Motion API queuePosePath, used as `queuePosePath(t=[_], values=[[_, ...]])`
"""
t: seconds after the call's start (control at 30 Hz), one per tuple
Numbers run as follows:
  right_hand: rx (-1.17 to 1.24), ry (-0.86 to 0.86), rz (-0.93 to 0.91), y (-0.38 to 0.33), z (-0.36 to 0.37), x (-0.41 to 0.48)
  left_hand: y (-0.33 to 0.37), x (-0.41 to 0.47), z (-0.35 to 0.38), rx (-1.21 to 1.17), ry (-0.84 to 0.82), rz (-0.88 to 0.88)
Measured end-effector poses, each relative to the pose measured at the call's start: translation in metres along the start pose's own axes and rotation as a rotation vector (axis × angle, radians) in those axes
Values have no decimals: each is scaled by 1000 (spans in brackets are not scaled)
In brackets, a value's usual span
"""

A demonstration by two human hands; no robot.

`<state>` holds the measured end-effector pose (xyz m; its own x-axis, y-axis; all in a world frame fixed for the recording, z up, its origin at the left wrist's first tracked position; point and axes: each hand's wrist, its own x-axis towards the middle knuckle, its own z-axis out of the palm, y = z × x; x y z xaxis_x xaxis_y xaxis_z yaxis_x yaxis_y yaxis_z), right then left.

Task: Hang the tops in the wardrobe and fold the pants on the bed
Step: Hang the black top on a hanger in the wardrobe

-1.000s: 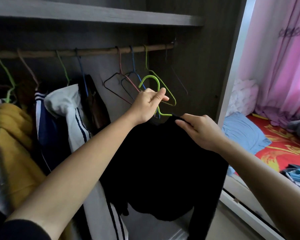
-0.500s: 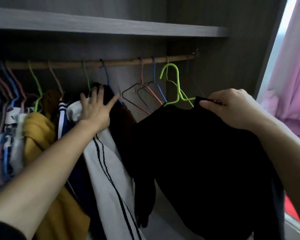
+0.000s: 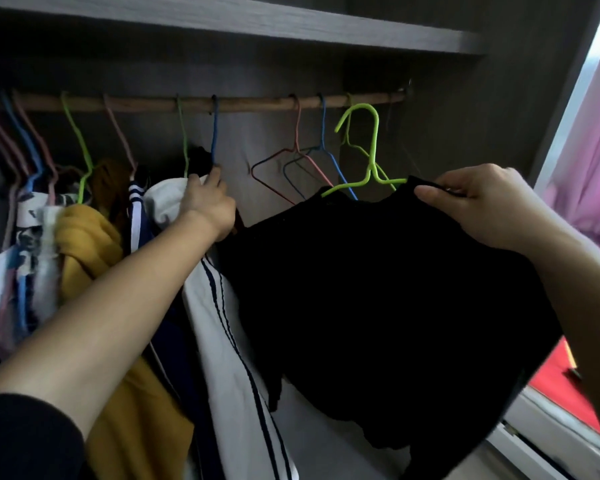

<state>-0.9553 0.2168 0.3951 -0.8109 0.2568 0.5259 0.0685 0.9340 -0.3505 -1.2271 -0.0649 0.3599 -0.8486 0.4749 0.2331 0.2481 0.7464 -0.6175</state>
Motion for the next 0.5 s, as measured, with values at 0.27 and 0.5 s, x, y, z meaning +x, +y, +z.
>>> queuePosePath(t=[0.27,0.5], values=[[-19,197,38,12,-31,-8,-17,-16,13,186,34,22],[13,104,145,-39,32,41,-10,-18,12,-110,231,110]])
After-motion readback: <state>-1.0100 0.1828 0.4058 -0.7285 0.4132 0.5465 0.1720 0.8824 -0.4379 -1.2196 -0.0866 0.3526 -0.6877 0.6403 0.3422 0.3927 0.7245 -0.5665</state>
